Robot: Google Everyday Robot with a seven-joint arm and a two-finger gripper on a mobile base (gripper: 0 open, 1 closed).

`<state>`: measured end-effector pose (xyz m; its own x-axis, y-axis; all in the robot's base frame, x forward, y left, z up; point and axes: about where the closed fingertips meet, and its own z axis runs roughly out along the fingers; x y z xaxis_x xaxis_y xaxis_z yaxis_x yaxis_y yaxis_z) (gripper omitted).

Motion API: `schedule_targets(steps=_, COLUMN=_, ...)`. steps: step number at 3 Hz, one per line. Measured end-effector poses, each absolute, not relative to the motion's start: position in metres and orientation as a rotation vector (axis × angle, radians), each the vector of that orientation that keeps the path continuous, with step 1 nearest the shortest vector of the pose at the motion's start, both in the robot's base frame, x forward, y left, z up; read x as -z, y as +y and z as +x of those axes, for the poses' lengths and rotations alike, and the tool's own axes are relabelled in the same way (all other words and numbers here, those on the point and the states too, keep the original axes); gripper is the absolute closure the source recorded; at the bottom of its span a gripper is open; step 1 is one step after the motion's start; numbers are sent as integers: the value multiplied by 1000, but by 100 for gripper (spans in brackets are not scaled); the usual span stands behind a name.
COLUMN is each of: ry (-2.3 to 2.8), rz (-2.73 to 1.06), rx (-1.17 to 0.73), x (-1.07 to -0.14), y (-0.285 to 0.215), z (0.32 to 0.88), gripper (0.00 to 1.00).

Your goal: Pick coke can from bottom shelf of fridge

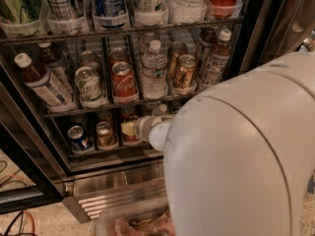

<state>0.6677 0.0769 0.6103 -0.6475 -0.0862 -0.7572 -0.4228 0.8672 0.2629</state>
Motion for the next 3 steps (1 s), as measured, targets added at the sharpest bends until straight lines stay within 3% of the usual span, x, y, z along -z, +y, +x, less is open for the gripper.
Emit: schedule_targets(steps=3, ry=2298, rz=-359, rx=-561, x=-649, y=78, z=660, gripper=100)
